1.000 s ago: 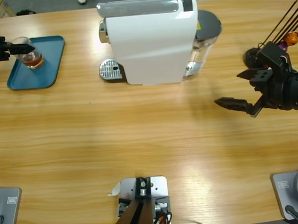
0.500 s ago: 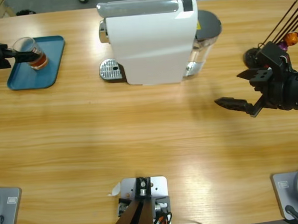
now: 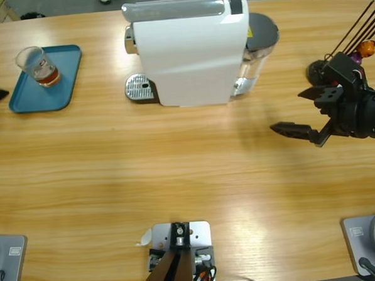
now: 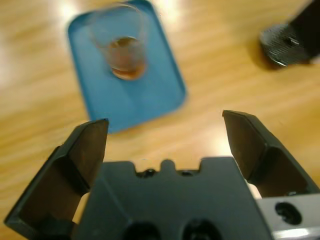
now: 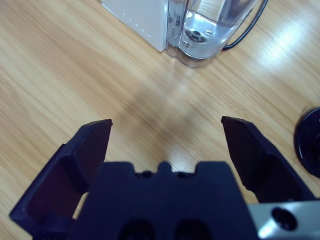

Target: Pour coffee

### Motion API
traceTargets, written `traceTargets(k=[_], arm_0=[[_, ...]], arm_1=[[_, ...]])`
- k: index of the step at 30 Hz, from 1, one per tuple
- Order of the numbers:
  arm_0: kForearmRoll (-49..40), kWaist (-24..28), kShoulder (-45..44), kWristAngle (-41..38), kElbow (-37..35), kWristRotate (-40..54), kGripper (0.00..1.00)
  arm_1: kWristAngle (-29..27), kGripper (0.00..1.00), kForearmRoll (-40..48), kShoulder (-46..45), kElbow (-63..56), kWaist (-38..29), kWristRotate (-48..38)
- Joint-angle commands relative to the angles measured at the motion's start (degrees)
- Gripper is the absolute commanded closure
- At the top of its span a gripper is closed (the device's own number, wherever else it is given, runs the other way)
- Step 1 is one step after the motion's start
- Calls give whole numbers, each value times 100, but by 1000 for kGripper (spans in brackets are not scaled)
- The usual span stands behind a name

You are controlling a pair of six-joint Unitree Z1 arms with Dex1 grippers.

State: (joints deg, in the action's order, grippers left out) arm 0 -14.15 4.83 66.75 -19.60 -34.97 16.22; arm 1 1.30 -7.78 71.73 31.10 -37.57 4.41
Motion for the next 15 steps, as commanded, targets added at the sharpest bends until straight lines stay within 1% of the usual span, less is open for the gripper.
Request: traceTargets(k=[1, 4, 6, 8, 11, 12, 13, 15], arm_0=[[-984, -1537, -468, -248, -297, -564, 9], [-1114, -1979, -522, -316, -299, -726, 9], [-1142, -2172, -498, -714, -230, -735, 9], [-1142, -2415, -603, -882, -172, -726, 8], [-1051, -2452, -807, -775, 178, -719, 7], [-731, -2452, -827, -712, 480, -700, 9], [-571, -2452, -834, -714, 572, -700, 9], [-562, -2452, -767, -712, 559, -708, 9]], arm_1=[[-78, 0, 24, 162, -25, -58, 14], [-69, 0, 22, 43, -55, -58, 16], [-76, 0, 24, 4, -65, -58, 16], [-78, 0, 22, 6, -69, -58, 16], [-76, 0, 22, 1, -69, -58, 16], [-71, 0, 22, -8, -69, -58, 16], [-69, 0, 22, -10, -69, -58, 16], [-74, 0, 22, 1, -69, -58, 16]])
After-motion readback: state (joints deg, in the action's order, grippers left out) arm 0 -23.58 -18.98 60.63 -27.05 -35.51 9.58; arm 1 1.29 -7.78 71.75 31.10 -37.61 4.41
